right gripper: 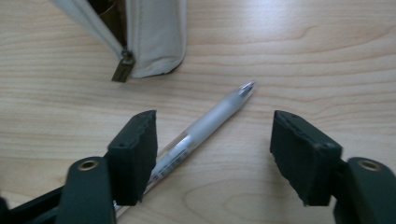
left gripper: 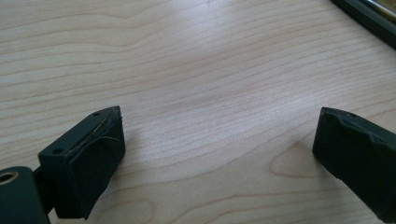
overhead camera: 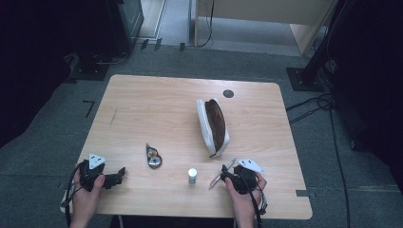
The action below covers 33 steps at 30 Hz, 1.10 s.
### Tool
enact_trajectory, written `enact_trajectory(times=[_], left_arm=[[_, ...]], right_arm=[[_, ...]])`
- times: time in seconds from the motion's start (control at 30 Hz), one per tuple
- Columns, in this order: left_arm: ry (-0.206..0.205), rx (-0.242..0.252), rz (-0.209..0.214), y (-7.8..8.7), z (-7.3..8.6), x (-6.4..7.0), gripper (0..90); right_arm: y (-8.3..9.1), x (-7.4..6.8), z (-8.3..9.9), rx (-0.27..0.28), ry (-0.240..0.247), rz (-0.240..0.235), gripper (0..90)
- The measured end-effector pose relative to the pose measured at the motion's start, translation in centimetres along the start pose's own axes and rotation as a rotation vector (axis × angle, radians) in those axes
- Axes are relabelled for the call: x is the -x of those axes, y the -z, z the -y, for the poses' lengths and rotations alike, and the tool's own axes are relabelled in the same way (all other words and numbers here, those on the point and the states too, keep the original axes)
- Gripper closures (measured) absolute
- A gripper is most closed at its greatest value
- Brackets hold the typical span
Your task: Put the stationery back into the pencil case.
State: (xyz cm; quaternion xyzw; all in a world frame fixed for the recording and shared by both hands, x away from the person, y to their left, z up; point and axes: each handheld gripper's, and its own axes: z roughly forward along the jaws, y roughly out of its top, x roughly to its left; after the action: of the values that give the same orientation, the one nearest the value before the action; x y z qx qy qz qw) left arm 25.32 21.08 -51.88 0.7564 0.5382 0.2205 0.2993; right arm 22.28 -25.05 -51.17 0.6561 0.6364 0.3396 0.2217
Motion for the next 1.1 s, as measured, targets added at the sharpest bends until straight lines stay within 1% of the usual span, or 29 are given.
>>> enact_trajectory(times=[0.07, 0.13, 0.2, 0.3, 0.33, 0.4, 0.5, 0.53, 0.67, 0.77, 0.8, 0.87, 1.0, 1.03, 1.07, 1.1], left_arm=[[0.000, 0.000, 0.000, 0.0, 0.0, 0.0, 2.6], [0.000, 0.000, 0.000, 0.0, 0.0, 0.0, 2.6], [0.001, 0.000, 0.000, 0.0, 0.0, 0.0, 2.6], [0.000, 0.000, 0.000, 0.0, 0.0, 0.0, 2.6], [0.000, 0.000, 0.000, 0.0, 0.0, 0.0, 2.6], [0.000, 0.000, 0.000, 0.0, 0.0, 0.0, 2.6], [0.000, 0.000, 0.000, 0.0, 0.0, 0.0, 2.6], [0.001, 0.000, 0.000, 0.0, 0.0, 0.0, 2.6], [0.001, 0.000, 0.000, 0.0, 0.0, 0.0, 2.6], [0.000, 0.000, 0.000, 0.0, 0.0, 0.0, 2.6], [0.000, 0.000, 0.000, 0.0, 0.0, 0.0, 2.6], [0.000, 0.000, 0.000, 0.0, 0.0, 0.0, 2.6], [0.000, 0.000, 0.000, 0.0, 0.0, 0.0, 2.6], [0.000, 0.000, 0.000, 0.0, 0.0, 0.0, 2.6], [0.000, 0.000, 0.000, 0.0, 0.0, 0.0, 2.6], [0.000, 0.000, 0.000, 0.0, 0.0, 0.0, 2.6]], right_arm=[[-0.1, 0.4, -0.3, 0.005, 0.001, 0.002, 36.3], [-0.2, 0.7, -0.7, 0.007, 0.004, 0.013, 36.8], [-0.4, 1.1, -1.2, 0.010, 0.009, 0.034, 37.3], [-1.0, 1.8, -2.1, 0.011, 0.012, 0.046, 37.8], [-1.2, 2.0, -2.4, 0.004, 0.011, 0.058, 37.8], [-1.7, 2.5, -2.9, -0.007, 0.011, 0.064, 37.0], [-2.7, 3.1, -3.6, -0.030, 0.018, 0.064, 34.9], [-3.0, 3.2, -3.8, -0.027, 0.024, 0.064, 34.5], [-3.8, 3.7, -4.3, -0.041, 0.038, 0.081, 33.8], [-4.1, 4.2, -4.5, -0.049, 0.039, 0.074, 33.3], [-4.1, 4.3, -4.4, -0.043, 0.043, 0.063, 33.2], [-3.8, 4.6, -4.4, -0.038, 0.048, 0.037, 33.1], [-3.3, 4.9, -4.0, -0.035, 0.073, 0.014, 32.3], [-3.2, 5.0, -3.9, -0.037, 0.069, 0.007, 31.7], [-3.2, 5.1, -3.8, -0.033, 0.078, 0.000, 31.6], [-3.1, 5.1, -3.8, -0.035, 0.077, 0.000, 31.5]])
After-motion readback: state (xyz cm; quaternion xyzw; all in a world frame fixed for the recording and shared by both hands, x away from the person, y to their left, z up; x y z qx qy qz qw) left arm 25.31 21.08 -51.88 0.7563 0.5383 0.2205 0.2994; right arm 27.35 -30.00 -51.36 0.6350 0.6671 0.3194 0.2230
